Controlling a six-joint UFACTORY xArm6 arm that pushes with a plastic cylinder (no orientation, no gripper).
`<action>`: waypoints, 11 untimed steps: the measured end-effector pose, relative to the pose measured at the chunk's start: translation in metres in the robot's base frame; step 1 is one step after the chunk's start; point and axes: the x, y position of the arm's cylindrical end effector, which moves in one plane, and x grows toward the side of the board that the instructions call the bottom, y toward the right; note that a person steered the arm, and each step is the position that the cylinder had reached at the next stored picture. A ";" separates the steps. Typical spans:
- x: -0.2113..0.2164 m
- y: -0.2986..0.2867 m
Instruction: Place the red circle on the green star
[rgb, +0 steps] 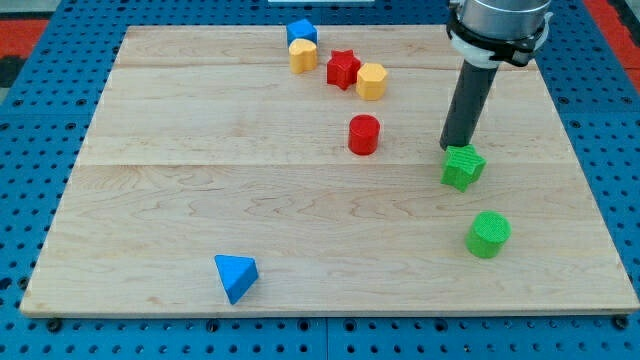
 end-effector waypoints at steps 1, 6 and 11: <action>0.013 0.015; -0.033 -0.150; -0.022 -0.023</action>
